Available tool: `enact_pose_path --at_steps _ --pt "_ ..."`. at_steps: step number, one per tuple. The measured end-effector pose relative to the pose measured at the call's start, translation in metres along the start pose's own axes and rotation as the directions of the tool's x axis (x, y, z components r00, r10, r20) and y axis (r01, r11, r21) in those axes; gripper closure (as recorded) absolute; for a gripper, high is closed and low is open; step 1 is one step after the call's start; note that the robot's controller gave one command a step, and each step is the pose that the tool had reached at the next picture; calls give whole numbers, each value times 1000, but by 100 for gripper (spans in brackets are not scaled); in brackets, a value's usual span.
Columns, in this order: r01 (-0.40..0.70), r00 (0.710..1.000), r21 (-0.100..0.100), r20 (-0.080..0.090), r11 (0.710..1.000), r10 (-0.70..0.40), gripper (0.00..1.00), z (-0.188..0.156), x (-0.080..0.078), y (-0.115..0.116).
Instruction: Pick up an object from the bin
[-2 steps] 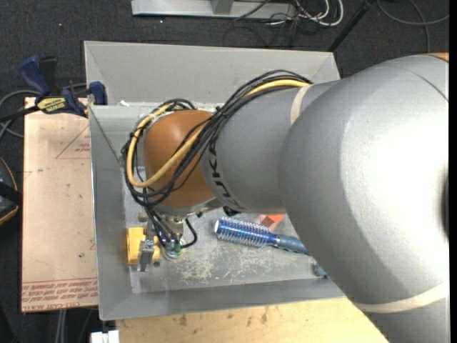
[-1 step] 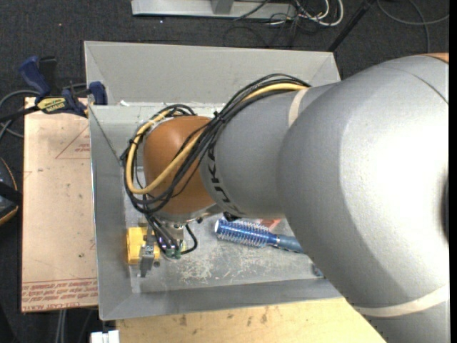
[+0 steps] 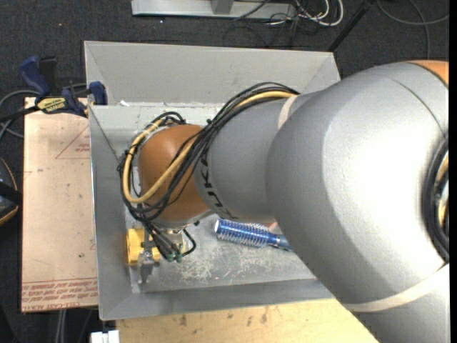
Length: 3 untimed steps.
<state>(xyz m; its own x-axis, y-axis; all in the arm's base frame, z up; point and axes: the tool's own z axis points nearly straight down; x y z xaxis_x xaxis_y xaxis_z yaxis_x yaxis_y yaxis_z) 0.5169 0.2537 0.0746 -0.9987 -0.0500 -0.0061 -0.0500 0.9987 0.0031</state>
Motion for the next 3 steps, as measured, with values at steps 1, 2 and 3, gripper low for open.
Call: enact_pose_path --at_steps 1,2,3 --pt "-2 1000 0 -1 1000 2 0 -2 -2 1" --pt "-2 1000 -3 4 1000 2 100 -4 -3 1" --pt "-4 1000 1 -4 1000 4 100 -11 -4 1"
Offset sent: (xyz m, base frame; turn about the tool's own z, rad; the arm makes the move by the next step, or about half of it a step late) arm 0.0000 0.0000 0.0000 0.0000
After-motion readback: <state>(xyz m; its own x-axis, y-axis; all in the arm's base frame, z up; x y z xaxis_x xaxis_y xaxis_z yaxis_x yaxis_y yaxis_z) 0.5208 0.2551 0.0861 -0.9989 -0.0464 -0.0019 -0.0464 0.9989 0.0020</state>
